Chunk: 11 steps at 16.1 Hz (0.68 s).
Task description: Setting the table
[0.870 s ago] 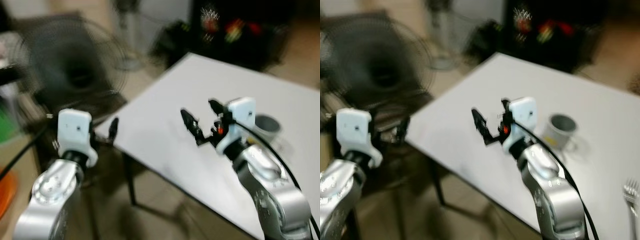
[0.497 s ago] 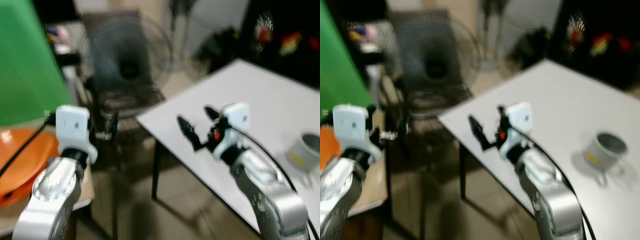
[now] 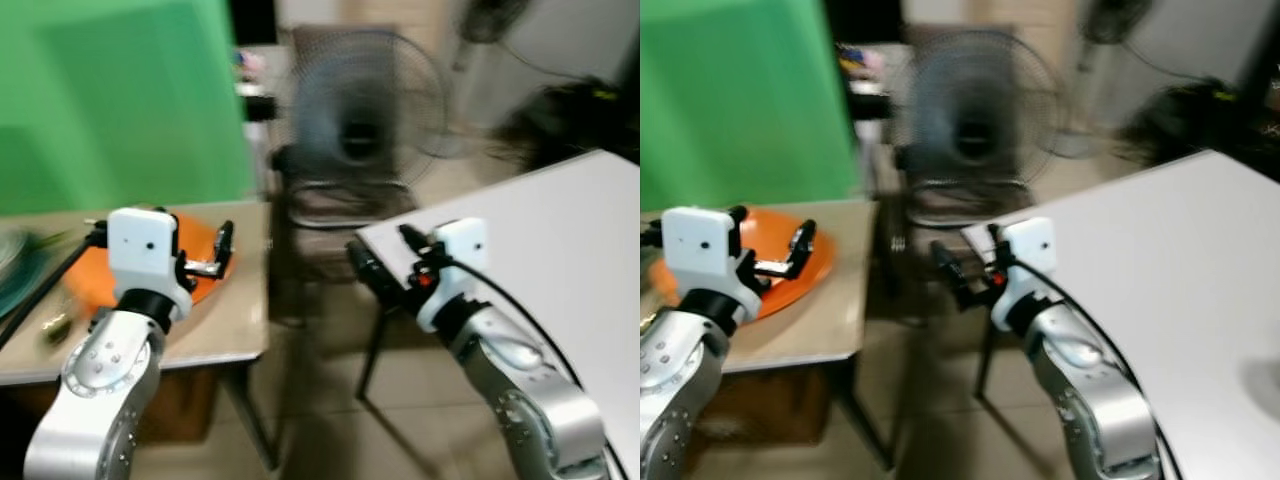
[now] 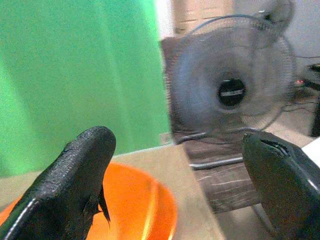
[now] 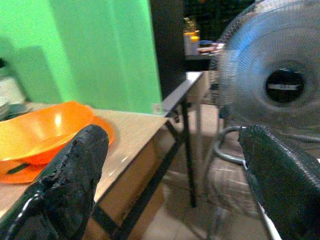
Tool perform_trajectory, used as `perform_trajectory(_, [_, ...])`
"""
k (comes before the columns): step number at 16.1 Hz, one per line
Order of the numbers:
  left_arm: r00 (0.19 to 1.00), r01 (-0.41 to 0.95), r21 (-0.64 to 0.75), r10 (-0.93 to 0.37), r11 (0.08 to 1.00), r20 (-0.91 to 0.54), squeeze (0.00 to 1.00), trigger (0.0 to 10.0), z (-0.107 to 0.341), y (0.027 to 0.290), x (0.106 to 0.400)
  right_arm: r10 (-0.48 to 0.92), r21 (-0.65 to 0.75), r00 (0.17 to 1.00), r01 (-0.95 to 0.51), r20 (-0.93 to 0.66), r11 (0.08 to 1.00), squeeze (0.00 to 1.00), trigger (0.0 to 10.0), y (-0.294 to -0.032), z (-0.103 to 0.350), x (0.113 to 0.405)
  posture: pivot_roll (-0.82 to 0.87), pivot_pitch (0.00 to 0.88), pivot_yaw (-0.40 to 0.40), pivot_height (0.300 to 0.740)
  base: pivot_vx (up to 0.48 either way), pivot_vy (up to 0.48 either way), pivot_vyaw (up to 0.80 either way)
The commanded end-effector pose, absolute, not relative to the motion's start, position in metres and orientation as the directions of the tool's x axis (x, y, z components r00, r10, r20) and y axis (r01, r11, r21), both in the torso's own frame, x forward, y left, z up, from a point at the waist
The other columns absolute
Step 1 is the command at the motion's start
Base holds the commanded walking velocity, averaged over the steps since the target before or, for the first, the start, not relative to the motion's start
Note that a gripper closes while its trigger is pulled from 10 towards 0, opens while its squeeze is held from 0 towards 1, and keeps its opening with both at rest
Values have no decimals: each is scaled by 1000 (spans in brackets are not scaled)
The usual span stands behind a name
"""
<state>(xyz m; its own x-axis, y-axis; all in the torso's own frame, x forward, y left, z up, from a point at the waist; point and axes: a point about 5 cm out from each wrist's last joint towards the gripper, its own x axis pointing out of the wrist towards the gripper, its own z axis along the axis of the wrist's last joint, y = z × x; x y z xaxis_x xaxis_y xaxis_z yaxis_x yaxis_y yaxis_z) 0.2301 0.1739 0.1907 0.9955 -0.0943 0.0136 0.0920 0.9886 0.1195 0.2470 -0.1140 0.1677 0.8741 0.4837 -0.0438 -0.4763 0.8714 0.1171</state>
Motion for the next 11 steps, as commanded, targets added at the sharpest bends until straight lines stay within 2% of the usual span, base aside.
perform_trajectory(1, [995, 97, 131, -100, 987, 15, 0, 10000, 191, 174, 230, 476, 139, 877, -464, -65, 875, 1000, 10000, -115, 162, 248, -52, 0, 41, 740, 0, 0, 800])
perform_trajectory(11, [990, 135, 116, -138, 984, 11, 0, 10000, 187, 169, 229, 477, 166, 873, -458, -102, 874, 1000, 10000, -110, 153, 256, -45, 0, 30, 740, 0, 0, 800])
